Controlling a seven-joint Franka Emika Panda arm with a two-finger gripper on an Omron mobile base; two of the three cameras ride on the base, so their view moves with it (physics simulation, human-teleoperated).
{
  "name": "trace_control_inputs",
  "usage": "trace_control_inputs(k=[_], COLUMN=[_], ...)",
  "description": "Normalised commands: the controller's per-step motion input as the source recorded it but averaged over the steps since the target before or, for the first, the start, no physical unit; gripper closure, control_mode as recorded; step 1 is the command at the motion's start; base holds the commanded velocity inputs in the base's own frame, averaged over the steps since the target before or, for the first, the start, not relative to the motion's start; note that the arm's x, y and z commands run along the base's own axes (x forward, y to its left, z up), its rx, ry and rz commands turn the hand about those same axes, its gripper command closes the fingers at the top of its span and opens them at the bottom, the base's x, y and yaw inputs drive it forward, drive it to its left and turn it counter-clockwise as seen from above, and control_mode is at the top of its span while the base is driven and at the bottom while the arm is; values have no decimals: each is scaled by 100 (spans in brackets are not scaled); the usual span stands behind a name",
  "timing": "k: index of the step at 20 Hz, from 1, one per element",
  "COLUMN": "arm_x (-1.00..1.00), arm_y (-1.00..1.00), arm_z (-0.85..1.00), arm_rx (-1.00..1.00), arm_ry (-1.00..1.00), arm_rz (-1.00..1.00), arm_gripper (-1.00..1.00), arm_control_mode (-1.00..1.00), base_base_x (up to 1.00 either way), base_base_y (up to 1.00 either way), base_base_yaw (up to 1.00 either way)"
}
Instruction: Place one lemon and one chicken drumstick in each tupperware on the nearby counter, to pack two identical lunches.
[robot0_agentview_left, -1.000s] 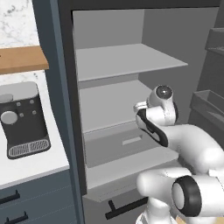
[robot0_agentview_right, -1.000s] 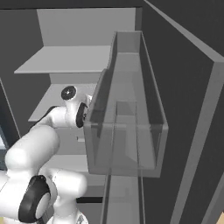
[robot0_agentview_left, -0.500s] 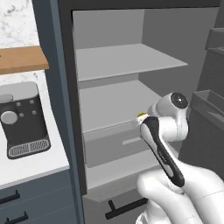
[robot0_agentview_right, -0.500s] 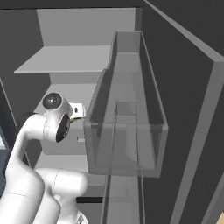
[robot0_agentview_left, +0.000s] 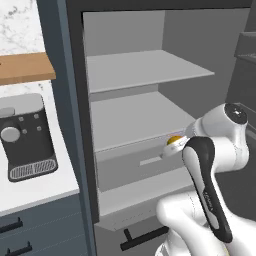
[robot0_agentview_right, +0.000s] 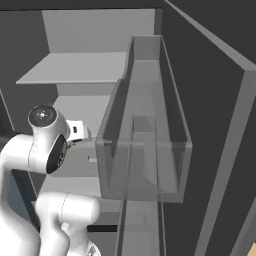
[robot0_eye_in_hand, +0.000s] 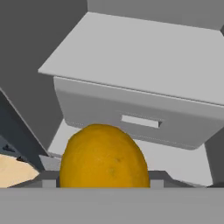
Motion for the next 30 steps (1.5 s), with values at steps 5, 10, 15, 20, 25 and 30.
trace_control_inputs(k=[5, 10, 15, 20, 25, 30], arm_x=[0, 0, 0, 0, 0, 0], arm_y=[0, 0, 0, 0, 0, 0], arm_z=[0, 0, 0, 0, 0, 0], arm_rx=[0, 0, 0, 0, 0, 0], arm_ry=[0, 0, 0, 0, 0, 0], arm_rz=[0, 0, 0, 0, 0, 0], arm_gripper=[100, 100, 100, 100, 100, 100], arm_control_mode=[100, 100, 100, 100, 100, 100], base_base_x=[-100, -48, 23, 13, 0, 13], base_base_y=[26, 100, 100, 100, 100, 100], base_base_yaw=[1, 9, 0, 6, 22, 15])
